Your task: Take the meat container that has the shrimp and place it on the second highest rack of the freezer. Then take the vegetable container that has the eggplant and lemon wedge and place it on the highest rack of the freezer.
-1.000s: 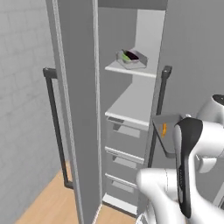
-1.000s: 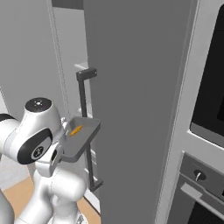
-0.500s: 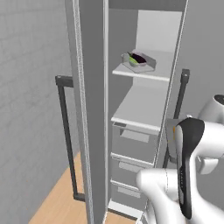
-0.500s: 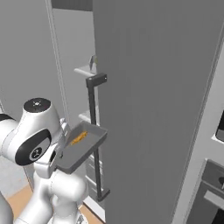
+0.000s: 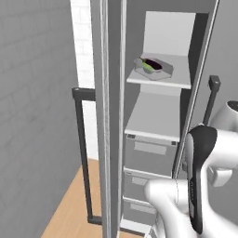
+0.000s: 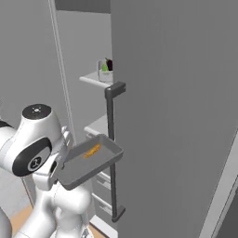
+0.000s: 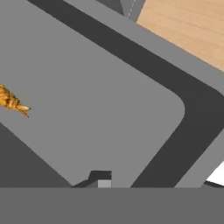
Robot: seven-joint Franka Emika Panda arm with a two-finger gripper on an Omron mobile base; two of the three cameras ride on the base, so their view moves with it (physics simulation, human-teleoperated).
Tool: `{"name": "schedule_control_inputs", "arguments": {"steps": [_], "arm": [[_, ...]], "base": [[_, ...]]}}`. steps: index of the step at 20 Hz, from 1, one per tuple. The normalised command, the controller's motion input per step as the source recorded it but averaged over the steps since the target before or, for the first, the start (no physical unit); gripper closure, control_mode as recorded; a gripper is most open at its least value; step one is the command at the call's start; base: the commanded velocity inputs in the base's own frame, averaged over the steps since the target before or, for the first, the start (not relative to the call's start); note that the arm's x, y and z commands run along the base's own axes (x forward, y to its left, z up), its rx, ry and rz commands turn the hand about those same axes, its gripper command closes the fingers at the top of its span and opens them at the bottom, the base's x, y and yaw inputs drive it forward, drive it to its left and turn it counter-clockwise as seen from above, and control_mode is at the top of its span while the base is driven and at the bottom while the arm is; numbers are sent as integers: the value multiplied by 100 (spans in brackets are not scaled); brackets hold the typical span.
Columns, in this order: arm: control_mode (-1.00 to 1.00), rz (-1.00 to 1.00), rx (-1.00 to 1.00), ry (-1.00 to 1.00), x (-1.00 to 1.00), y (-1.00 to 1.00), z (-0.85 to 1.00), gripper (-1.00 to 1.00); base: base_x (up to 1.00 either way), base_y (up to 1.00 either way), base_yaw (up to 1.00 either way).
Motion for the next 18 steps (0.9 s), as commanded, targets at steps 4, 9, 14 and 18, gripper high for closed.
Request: {"name": "schedule_control_inputs", "arguments": {"steps": [4, 9, 14, 18], "arm": [[100, 0, 0, 0, 0, 0, 0, 100], [-100, -16, -15, -1, 0, 30, 42, 100], [-100, 0, -25, -2, -38, 42, 46, 100], [-100, 8, -21, -2, -6, 20, 17, 100]], "base": [[0, 40, -22], [0, 0, 0], [0, 0, 0], [0, 0, 0]]}}
